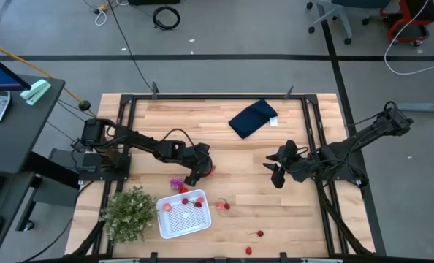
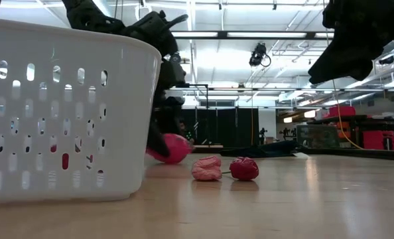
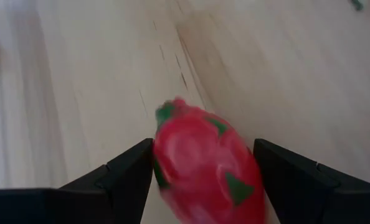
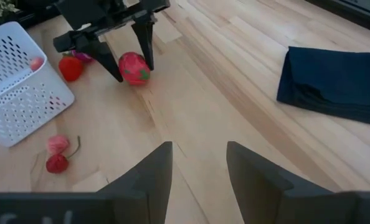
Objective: Pick and placing Produce into tupperware
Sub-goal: Put the dragon fruit into the white bin, then put the onion into the white bin
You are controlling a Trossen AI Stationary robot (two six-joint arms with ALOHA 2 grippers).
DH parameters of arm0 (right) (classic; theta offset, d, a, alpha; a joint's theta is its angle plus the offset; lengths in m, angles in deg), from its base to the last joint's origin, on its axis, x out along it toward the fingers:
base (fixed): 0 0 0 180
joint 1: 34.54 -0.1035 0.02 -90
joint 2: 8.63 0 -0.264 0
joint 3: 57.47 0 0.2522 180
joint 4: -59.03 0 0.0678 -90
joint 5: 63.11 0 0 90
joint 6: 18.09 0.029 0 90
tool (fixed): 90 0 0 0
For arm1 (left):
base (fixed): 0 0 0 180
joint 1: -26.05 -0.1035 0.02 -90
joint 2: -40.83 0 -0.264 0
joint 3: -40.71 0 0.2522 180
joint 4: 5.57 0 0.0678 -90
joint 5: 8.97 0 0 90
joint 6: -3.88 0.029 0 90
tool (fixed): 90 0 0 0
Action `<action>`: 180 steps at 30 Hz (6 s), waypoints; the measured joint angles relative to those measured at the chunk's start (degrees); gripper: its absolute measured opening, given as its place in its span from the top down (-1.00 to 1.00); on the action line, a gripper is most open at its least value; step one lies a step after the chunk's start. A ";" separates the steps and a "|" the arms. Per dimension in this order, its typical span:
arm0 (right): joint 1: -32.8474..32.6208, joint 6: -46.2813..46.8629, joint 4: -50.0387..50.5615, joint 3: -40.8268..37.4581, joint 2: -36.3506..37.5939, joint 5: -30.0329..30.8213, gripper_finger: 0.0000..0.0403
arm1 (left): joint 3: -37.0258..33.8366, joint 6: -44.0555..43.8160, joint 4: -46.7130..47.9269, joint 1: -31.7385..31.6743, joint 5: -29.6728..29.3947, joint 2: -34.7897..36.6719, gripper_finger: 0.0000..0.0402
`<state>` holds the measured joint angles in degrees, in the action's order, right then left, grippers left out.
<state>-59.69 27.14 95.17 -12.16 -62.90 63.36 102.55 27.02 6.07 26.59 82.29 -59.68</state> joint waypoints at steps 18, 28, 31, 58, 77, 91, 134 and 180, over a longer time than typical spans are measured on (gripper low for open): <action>0.00 0.02 -0.01 0.00 -0.01 -0.04 0.21 | 0.00 -7.69 -0.56 0.07 -0.11 0.13 -0.13; 0.00 0.04 -0.13 0.00 -0.01 -0.07 0.21 | -0.09 -8.80 -0.70 0.07 -0.09 4.70 -0.15; -0.02 0.04 -0.14 0.00 -0.01 -0.07 0.21 | -0.07 -10.54 -0.61 0.33 -0.07 8.27 -0.12; -0.02 0.23 -0.17 0.00 -0.03 -0.35 0.21 | -0.07 -47.62 8.55 27.00 1.88 17.84 -0.20; -0.17 0.17 -0.16 0.00 -0.03 -1.20 0.21 | 0.02 -44.70 7.38 28.15 -1.53 10.14 -0.26; -0.17 0.04 -0.16 0.00 -0.03 -1.20 0.21 | 7.03 -39.71 16.28 25.59 0.06 12.22 -0.21; -0.16 -0.24 0.26 0.00 -1.58 -1.18 0.21 | 5.42 -34.05 54.67 12.43 -5.69 11.82 -0.23; 2.91 2.55 -0.18 0.02 -1.49 7.41 0.21 | 5.64 -33.89 41.39 13.64 -3.24 4.32 -0.39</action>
<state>-56.78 29.69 94.99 -12.13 -64.40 70.77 108.19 -6.87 47.45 40.22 79.05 -55.36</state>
